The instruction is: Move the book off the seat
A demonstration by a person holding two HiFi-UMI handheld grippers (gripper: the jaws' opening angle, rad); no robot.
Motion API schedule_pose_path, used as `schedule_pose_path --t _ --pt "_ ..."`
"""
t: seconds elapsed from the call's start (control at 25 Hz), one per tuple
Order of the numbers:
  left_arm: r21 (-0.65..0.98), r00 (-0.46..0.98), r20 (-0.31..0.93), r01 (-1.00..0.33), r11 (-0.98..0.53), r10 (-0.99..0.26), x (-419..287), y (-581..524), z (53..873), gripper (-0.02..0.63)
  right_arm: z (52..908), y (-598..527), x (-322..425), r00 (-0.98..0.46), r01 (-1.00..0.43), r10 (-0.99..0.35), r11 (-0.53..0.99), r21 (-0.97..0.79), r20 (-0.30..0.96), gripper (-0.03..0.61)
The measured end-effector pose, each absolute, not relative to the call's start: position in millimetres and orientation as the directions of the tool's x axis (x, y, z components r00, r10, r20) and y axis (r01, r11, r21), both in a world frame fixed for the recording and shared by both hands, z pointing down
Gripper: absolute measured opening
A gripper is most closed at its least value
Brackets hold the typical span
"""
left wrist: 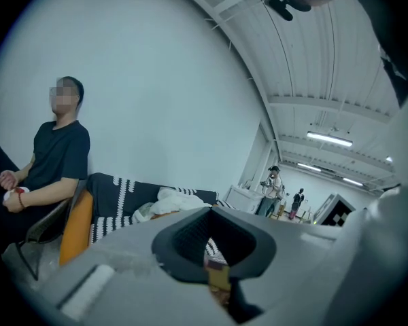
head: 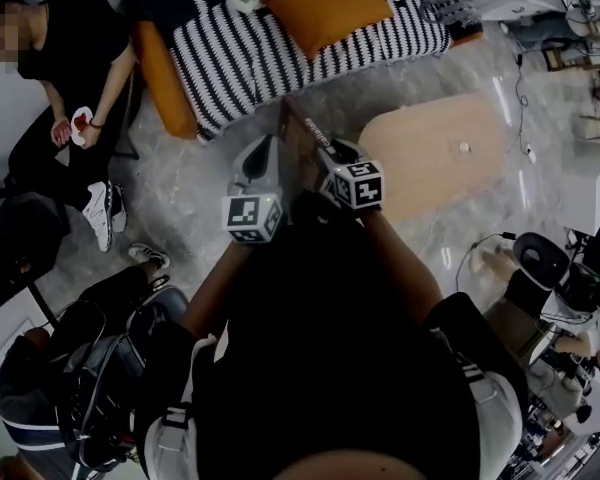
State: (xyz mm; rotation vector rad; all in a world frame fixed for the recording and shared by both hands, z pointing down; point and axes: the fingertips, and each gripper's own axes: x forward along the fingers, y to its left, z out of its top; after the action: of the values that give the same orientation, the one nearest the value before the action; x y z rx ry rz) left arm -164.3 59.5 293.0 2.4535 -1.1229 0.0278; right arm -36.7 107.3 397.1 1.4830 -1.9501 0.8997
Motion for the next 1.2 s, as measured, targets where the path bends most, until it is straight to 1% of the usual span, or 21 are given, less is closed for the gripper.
schedule_pose_path --t 0.24,0.52,0.84,1.2 --pt "0.378 0.693 0.191 -0.706 -0.599 -0.695 -145 56 286 0.006 386 121 -14 -0.231 -0.973 -0.627 0.135 -0.189 0.744 0.153" --pt "0.352 0.737 0.189 -0.668 -0.656 -0.649 -105 73 279 0.005 382 143 20 -0.201 -0.976 -0.660 0.069 -0.207 0.724 0.153" --pt "0.338 0.803 0.187 -0.594 -0.730 -0.566 -52 108 289 0.005 393 175 53 -0.166 -0.974 -0.682 0.001 -0.226 0.712 0.153" --pt "0.329 0.854 0.207 -0.520 -0.788 -0.477 13 134 297 0.005 401 206 114 -0.104 -0.967 -0.699 -0.094 -0.235 0.707 0.153"
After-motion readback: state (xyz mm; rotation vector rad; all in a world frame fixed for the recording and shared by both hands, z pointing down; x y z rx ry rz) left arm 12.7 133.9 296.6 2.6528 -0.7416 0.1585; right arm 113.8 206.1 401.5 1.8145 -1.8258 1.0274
